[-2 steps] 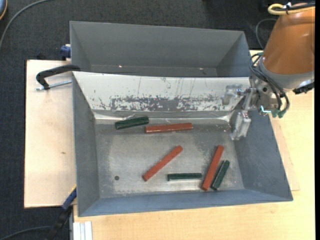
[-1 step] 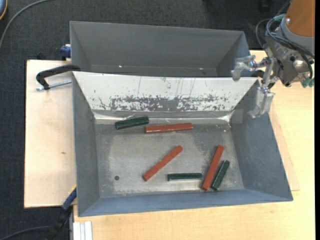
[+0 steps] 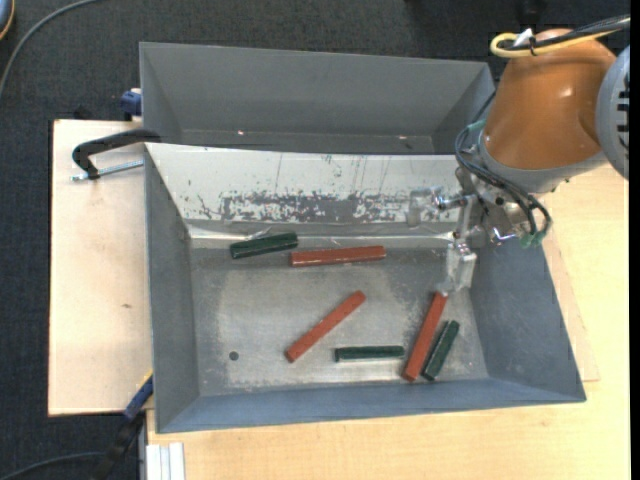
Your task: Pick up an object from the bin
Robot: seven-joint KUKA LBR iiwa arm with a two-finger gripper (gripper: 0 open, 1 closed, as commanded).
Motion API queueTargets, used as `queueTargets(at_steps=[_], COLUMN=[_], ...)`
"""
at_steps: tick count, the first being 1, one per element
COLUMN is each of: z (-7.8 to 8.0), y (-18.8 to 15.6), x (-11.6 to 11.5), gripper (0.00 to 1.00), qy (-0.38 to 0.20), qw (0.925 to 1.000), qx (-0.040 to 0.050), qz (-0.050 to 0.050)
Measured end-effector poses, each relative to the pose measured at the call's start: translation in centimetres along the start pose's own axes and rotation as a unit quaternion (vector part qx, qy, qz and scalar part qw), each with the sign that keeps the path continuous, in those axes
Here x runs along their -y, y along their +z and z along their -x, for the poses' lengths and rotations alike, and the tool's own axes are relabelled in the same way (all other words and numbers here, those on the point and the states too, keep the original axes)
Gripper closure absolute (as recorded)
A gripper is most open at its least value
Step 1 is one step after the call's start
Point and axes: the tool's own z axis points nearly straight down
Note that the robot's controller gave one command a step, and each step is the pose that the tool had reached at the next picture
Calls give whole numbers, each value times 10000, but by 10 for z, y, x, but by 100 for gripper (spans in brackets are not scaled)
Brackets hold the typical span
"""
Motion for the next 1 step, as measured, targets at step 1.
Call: queueTargets(at_steps=[1], z=[-50], y=[142], x=[-24], gripper=[0], qy=[-958], qw=[9954], qx=[1], qz=[-4])
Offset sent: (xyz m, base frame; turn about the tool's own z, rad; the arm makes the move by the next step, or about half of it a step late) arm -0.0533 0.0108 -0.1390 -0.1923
